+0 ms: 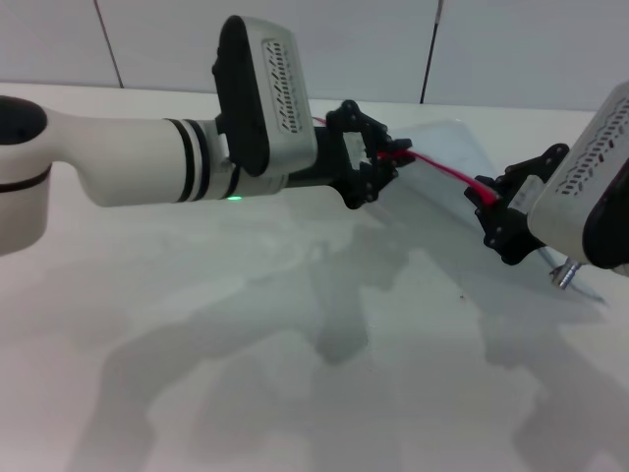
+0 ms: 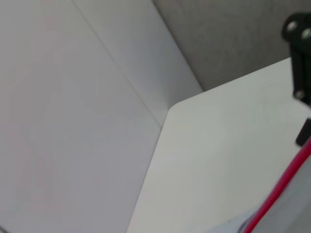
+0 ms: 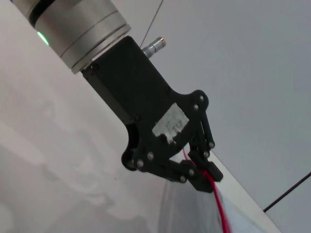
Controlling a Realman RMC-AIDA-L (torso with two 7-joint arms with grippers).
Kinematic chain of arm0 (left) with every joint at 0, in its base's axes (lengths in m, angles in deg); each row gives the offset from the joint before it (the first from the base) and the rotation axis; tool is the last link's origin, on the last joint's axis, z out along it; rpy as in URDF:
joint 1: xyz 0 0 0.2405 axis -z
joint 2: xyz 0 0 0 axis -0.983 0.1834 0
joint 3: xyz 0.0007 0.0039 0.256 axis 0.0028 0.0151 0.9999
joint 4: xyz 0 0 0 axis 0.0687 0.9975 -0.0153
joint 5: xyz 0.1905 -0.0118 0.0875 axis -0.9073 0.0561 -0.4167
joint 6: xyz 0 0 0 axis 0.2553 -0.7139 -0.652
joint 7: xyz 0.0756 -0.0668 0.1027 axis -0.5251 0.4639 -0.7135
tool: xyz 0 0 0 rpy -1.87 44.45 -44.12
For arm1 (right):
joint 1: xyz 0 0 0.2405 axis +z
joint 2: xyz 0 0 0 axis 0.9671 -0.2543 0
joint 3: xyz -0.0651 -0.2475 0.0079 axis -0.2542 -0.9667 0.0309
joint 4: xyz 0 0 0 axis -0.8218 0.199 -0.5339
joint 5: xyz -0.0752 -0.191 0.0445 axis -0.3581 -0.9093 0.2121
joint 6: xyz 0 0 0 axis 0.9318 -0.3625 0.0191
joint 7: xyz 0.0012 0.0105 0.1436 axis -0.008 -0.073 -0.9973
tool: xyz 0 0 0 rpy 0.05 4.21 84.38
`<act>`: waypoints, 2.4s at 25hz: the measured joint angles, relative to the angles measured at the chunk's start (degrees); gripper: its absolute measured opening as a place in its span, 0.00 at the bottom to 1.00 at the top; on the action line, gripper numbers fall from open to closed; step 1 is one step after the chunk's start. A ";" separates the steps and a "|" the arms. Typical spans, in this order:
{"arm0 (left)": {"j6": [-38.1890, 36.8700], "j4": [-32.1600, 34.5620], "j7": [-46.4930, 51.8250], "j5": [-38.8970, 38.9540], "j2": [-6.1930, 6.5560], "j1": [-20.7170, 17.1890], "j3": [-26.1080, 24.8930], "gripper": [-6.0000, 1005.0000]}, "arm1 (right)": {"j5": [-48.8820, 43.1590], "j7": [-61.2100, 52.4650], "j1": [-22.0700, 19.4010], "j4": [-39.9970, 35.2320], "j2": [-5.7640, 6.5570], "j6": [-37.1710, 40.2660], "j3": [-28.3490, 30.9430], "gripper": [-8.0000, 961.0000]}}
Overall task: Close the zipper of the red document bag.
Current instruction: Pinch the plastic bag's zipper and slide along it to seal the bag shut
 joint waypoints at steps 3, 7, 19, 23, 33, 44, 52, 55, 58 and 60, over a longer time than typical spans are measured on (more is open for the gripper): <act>0.00 -0.50 -0.11 0.00 0.02 0.00 -0.66 0.09 | -0.01 0.00 -0.07 -0.10 0.00 -0.08 0.01 0.06; -0.04 -0.55 -0.15 -0.01 0.05 -0.04 -0.71 0.09 | -0.03 0.00 -0.09 -0.11 0.00 -0.20 -0.01 0.06; -0.66 -1.20 -0.29 -0.08 0.32 -0.64 -2.42 0.09 | -0.04 0.00 -1.92 -1.45 -0.08 -0.88 0.82 0.06; -0.76 -1.21 -0.36 -0.11 0.64 -1.32 -3.03 0.09 | -0.04 0.00 -2.13 -1.51 -0.08 -1.09 1.21 0.06; -0.92 -3.04 -0.56 -0.15 1.62 -2.88 -6.42 0.09 | -0.40 -0.20 -3.25 -1.78 -0.18 -1.09 2.38 0.06; -1.34 -3.50 -2.52 -0.20 1.68 -6.61 -10.41 0.09 | -0.71 -0.36 -4.26 -1.55 -0.17 -1.05 4.68 0.06; -1.38 -3.48 -3.15 -0.17 1.67 -8.49 -11.87 0.09 | -0.75 -0.20 -4.46 -0.72 -0.17 -1.05 5.75 0.06; -1.36 -3.45 -3.17 -0.17 1.67 -8.80 -11.88 0.09 | -0.75 -0.09 -4.46 -0.34 -0.17 -1.05 5.83 0.06; -1.32 -3.47 -3.18 -0.17 1.66 -9.21 -12.11 0.09 | -0.73 -0.03 -4.46 -0.26 -0.18 -1.05 5.84 0.06; -1.32 -3.47 -3.19 -0.17 1.59 -9.37 -12.49 0.09 | -0.73 -0.03 -4.48 -0.21 -0.18 -1.07 5.93 0.06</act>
